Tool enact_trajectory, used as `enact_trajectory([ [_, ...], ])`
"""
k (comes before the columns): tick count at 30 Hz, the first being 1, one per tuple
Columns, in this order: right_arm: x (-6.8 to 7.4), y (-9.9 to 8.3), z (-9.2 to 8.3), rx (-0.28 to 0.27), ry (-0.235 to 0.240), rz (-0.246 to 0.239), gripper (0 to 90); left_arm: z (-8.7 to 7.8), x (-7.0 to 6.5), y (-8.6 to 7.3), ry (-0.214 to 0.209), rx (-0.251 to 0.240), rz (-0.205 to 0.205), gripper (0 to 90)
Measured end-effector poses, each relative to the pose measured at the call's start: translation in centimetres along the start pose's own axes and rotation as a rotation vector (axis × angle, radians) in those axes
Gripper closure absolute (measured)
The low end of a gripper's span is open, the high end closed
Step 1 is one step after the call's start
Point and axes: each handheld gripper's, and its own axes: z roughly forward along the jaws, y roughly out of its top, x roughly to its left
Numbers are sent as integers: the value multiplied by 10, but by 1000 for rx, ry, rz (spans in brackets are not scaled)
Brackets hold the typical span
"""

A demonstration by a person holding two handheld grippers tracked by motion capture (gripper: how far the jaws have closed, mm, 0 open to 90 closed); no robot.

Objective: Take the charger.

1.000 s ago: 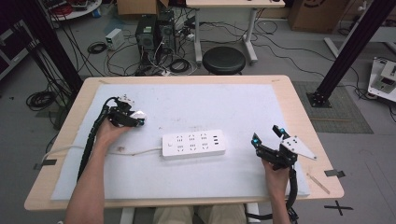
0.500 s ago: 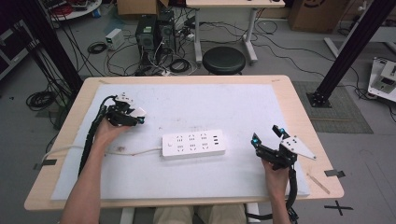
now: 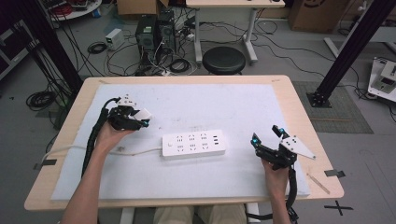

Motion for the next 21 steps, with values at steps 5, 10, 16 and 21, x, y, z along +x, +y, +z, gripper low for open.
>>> enact_trajectory([
  [5, 1, 0, 0, 5, -5, -2, 159, -9, -18, 5, -4, -13, 38, 425],
  [10, 1, 0, 1, 7, -9, -14, 159, -19, -33, 11, -12, -51, 66, 425],
  [16, 2, 0, 2, 14, -9, -15, 159, -23, -46, 12, -30, -86, 83, 425],
  [21, 2, 1, 2, 10, -8, -22, 159, -22, -61, 9, -33, -114, 92, 425],
])
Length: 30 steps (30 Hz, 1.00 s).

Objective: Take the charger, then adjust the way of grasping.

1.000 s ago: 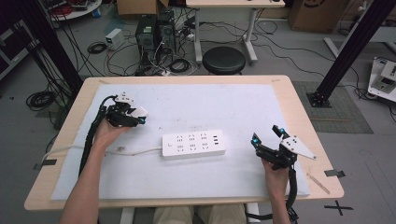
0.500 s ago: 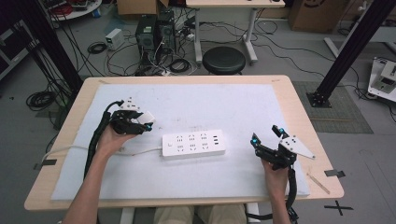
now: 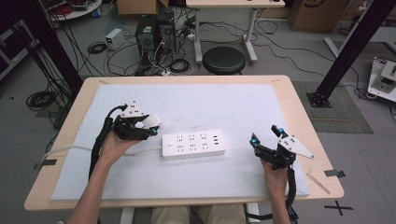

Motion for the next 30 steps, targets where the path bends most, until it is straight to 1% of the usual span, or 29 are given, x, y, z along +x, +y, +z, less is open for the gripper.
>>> enact_trajectory([
  [2, 0, 0, -1, -1, 0, 6, 159, 0, -9, -2, 0, -14, 7, 425],
  [3, 0, 0, -1, -1, 0, 6, 159, 0, -9, -2, 0, -14, 7, 425],
  [4, 0, 0, -1, -3, 4, 7, 159, 0, -16, -3, -4, -27, 12, 425],
  [5, 0, 0, -2, -9, 8, 3, 159, 0, -20, -3, -3, -35, 14, 425],
  [7, 1, 0, -3, -6, 15, 10, 159, 0, -27, -4, 0, -50, 18, 425],
  [9, 0, 0, -2, -6, 33, 2, 159, 0, -33, -4, 10, -59, 31, 425],
  [10, 1, 0, -3, 5, 36, 10, 159, 0, -36, -4, 19, -64, 36, 425],
  [11, 1, 0, -3, 4, 36, 0, 159, 0, -39, -3, 25, -66, 51, 424],
  [12, 1, 0, -3, 2, 46, 0, 159, 0, -43, -3, 32, -71, 53, 425],
  [15, 0, 1, -3, 13, 63, 12, 159, 3, -54, 0, 55, -89, 83, 425],
  [19, -1, 1, -2, 13, 91, 19, 159, 9, -69, 3, 83, -95, 135, 424],
  [20, -1, 1, -2, 19, 97, 37, 159, 10, -72, 4, 89, -92, 153, 425],
  [21, -2, 1, -1, 13, 107, 40, 159, 12, -75, 5, 91, -94, 165, 425],
  [24, -3, 2, 0, 27, 122, 60, 159, 14, -85, 8, 107, -109, 205, 424],
  [25, -3, 2, 0, 27, 122, 60, 159, 14, -85, 8, 107, -109, 205, 424],
  [26, -3, 2, 0, 30, 127, 63, 160, 16, -91, 9, 121, -115, 227, 424],
  [27, -1, 4, 0, 31, 154, 73, 163, 17, -95, 10, 132, -122, 249, 425],
  [28, 0, 4, -1, 32, 163, 78, 163, 18, -98, 10, 138, -126, 259, 424],
  [29, 0, 4, -1, 32, 163, 78, 163, 18, -98, 10, 138, -126, 259, 425],
  [30, 2, 5, -1, 32, 175, 85, 163, 19, -103, 11, 155, -136, 289, 425],
])
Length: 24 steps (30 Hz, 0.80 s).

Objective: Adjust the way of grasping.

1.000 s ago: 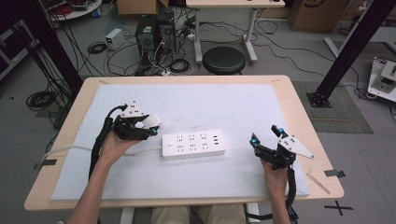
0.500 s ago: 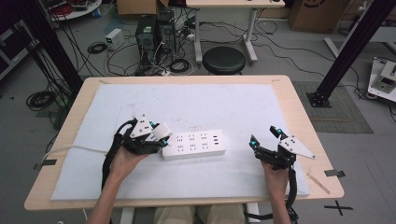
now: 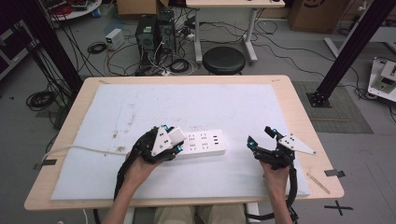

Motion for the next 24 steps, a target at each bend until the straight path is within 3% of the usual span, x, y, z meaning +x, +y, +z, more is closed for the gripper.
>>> enact_trajectory([
  [1, 4, 2, 1, 11, 49, 20, 163, 1, -3, 1, 9, -3, 16, 425],
  [4, 12, 7, 5, 27, 132, 19, 163, 2, -12, 2, 28, -15, 52, 425],
  [7, 19, 12, 8, 38, 165, 25, 163, 3, -18, 3, 43, -32, 79, 425],
  [8, 21, 15, 10, 36, 190, 27, 163, 4, -25, 5, 67, -50, 122, 425],
  [9, 27, 20, 14, 44, 251, 37, 163, 4, -28, 5, 77, -55, 141, 425],
  [10, 30, 22, 16, 50, 279, 47, 163, 4, -31, 6, 83, -57, 160, 425],
  [16, 44, 29, 27, 83, 413, 80, 163, 7, -48, 8, 124, -103, 260, 425],
  [22, 54, 31, 36, 115, 516, 106, 165, 10, -61, 9, 163, -164, 329, 426],
  [24, 58, 31, 39, 127, 544, 102, 165, 11, -65, 9, 180, -183, 372, 426],
])
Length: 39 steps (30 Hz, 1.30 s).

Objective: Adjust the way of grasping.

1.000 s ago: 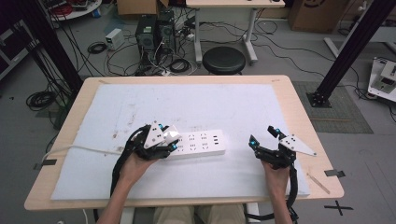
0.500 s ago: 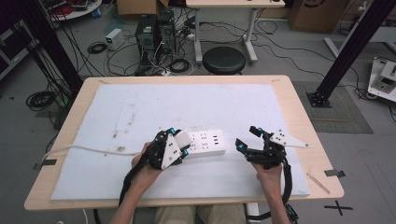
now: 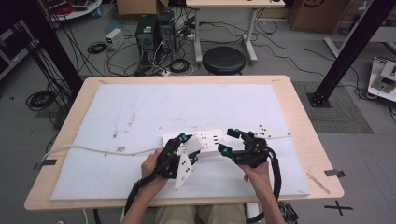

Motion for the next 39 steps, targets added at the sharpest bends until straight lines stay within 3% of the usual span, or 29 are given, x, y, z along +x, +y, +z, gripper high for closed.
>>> enact_trajectory([
  [3, 1, 1, 6, 26, 34, 1, 165, 1, -6, 3, 26, -43, 63, 426],
  [10, 3, 0, 16, 48, 84, 20, 168, 6, -15, 10, 50, -82, 133, 426],
  [14, 5, 0, 19, 51, 117, 22, 230, 7, -17, 13, 53, -110, 133, 426],
  [21, 6, -1, 27, 77, 158, 21, 234, 9, -21, 15, 47, -152, 110, 425],
  [30, 8, -3, 32, 95, 195, 6, 374, 8, -24, 16, 39, -171, 106, 425],
  [39, 7, -4, 34, 92, 230, 15, 451, 6, -23, 17, 45, -195, 112, 425],
])
